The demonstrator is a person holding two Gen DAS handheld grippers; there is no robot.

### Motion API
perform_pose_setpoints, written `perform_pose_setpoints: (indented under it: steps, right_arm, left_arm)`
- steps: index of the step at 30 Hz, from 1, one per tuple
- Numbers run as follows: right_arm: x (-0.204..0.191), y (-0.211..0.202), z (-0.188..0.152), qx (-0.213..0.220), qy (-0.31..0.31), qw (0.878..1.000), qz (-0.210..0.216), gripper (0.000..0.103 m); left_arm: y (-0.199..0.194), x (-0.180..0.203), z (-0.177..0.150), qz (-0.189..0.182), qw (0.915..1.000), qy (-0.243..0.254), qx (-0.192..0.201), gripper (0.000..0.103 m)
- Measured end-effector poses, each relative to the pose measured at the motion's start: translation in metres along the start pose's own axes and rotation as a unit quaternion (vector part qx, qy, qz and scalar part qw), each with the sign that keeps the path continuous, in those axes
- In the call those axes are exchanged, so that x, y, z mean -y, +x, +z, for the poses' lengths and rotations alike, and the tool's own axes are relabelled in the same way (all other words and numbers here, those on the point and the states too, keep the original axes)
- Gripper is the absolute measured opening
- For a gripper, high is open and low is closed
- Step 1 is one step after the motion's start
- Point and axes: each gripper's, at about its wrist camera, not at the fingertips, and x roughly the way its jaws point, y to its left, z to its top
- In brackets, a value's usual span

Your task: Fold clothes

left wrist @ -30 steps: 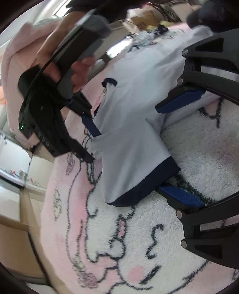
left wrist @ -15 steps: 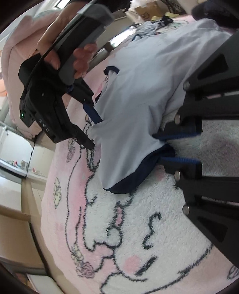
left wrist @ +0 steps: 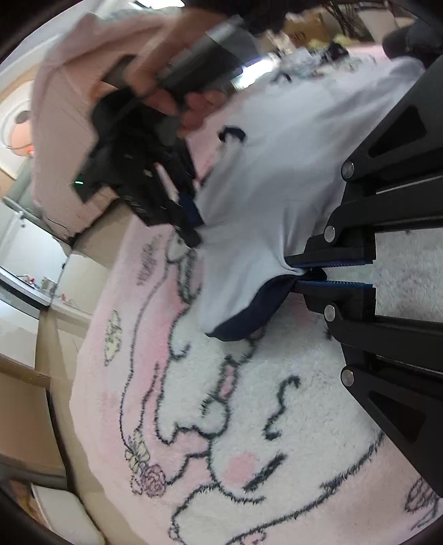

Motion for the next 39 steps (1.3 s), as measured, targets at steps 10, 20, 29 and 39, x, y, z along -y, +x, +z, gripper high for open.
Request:
perform_pose_setpoints:
  steps: [10,20,29,39]
  right_arm:
    - [0.01,-0.01,0.0,0.042,0.008,0.999,0.006,0.008]
    - [0.017,-0.04,0.018,0.128,-0.012,0.991,-0.023,0.008]
    - [-0.101,-0.044,-0.026,0.132,-0.142,0.981,-0.012,0.024]
    - [-0.155,-0.033,-0.042,0.096,-0.218,0.971,-0.011,0.033]
  left_arm:
    - [0.004,-0.012,-0.002,0.02,0.9988,0.0,-0.045,0.005]
    - [-0.025,-0.056,-0.008,0.091,0.9921,-0.081,-0.031,0.005]
    - [-0.071,-0.045,0.007,0.002,0.9819,-0.164,0.094,0.006]
    - [-0.03,-0.004,0.006,-0.033,0.9931,-0.11,0.023,0.007]
